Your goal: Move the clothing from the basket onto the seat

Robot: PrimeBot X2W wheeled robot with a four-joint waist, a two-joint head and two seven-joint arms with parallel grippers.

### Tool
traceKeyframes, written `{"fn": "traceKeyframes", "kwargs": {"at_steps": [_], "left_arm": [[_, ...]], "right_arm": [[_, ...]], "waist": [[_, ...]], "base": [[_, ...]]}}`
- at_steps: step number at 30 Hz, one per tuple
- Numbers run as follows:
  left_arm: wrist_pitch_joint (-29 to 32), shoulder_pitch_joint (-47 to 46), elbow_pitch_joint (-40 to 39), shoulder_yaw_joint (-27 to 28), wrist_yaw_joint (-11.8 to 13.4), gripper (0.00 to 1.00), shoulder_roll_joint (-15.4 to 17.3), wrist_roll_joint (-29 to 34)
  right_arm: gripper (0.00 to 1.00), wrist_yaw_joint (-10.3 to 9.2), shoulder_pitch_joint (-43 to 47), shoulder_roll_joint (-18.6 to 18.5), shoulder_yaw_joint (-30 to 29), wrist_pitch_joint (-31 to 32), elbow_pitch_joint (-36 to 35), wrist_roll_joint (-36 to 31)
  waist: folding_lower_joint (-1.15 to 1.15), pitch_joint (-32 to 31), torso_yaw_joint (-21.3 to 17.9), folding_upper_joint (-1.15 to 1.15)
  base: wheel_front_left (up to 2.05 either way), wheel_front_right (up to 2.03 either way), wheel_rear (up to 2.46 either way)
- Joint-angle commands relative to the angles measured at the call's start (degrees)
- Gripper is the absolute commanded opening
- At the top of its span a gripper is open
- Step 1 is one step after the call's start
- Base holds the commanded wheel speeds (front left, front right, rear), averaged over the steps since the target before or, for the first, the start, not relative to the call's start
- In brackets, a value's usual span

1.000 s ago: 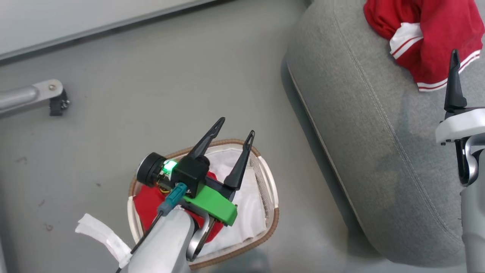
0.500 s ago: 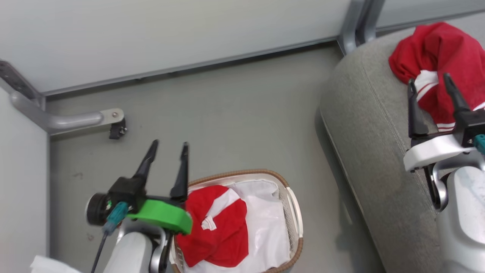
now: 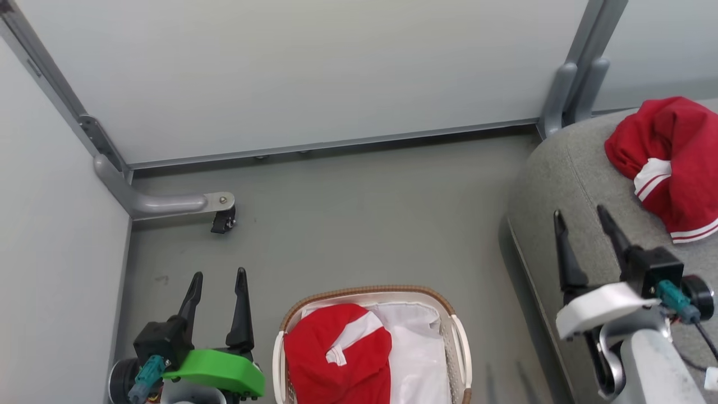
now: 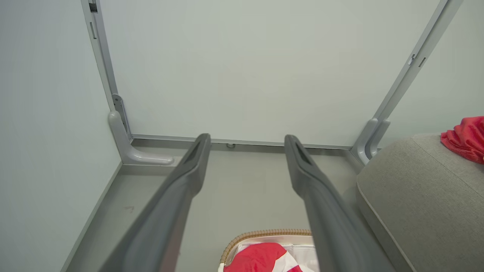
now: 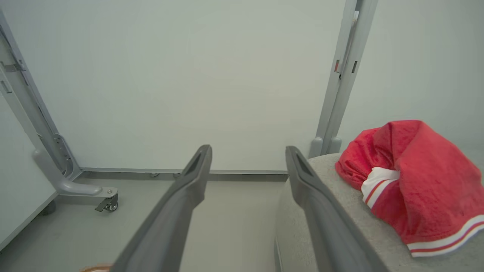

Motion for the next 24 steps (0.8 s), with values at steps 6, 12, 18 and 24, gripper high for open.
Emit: {"fn": "traceKeyframes", "kwargs": {"at_steps": [6, 12, 18, 24], "left_arm": [[0.0, 1.7, 0.4, -0.8, 0.4, 1.00, 0.0, -0.6], [0.0, 2.1, 0.7, -0.8, 0.4, 1.00, 0.0, -0.4], [0.0, 1.9, 1.6, -1.1, 0.0, 1.00, 0.0, -0.2], [0.0, 1.2, 2.2, -1.5, 0.0, 1.00, 0.0, -0.3]], "right_arm": [[1.00, -0.08, 5.3, -0.1, 2.3, 0.0, -0.2, 2.4], [1.00, -0.08, 7.3, -0.1, 2.9, 0.0, -1.3, 3.6], [1.00, -0.07, 7.4, -0.1, 2.9, 0.0, -1.4, 4.4], [1.00, -0.08, 7.5, -0.1, 2.9, 0.0, -1.6, 4.7]], "waist": [[0.00, -1.9, 0.9, 0.00], [0.00, -2.3, 0.5, 0.00], [0.00, -2.5, 0.3, 0.00], [0.00, -2.6, 0.7, 0.00]], "base": [[0.00, 0.00, 0.00], [0.00, 0.00, 0.00], [0.00, 0.00, 0.00], [0.00, 0.00, 0.00]]}}
